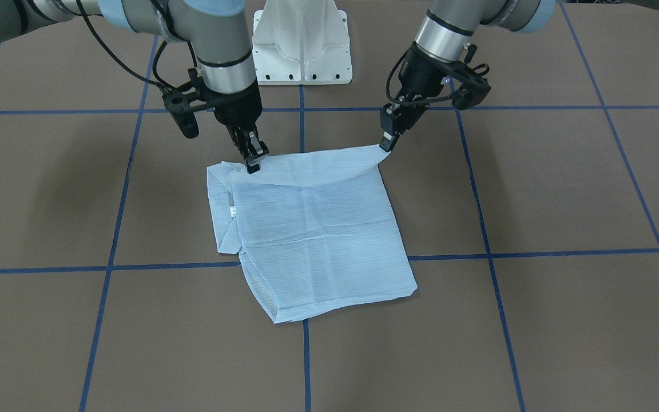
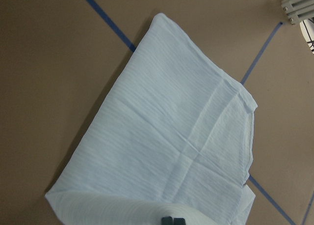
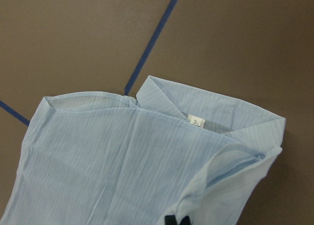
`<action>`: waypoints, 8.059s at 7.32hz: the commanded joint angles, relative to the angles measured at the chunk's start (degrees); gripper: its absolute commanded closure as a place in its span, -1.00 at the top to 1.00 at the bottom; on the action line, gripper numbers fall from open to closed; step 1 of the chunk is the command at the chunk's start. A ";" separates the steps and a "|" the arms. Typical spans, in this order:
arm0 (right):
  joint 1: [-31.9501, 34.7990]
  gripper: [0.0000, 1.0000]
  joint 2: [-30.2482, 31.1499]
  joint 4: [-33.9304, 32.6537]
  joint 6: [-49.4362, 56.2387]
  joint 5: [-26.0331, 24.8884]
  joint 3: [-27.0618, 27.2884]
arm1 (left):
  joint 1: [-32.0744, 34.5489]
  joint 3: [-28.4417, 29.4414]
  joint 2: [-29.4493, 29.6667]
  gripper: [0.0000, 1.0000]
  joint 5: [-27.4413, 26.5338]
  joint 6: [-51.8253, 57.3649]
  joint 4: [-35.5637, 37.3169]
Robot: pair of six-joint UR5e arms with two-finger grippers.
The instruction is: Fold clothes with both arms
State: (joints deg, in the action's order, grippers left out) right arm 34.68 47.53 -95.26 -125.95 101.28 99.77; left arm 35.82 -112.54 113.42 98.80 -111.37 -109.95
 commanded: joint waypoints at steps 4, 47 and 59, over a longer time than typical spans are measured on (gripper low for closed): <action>6.01 -1.00 -13.22 16.40 9.04 5.33 -32.29 | 7.51 27.85 8.22 -1.00 0.17 8.61 -16.74; 51.63 1.00 46.70 0.08 120.50 30.91 -2.91 | 53.30 18.68 -26.94 1.00 38.58 107.33 -1.93; 50.05 1.00 44.58 1.22 120.32 32.49 -1.86 | 53.22 17.45 -26.85 1.00 38.75 107.85 -2.46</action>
State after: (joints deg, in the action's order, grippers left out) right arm 84.76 92.50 -94.04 -5.72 133.75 98.07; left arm 89.10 -95.05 86.43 137.54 -3.52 -112.34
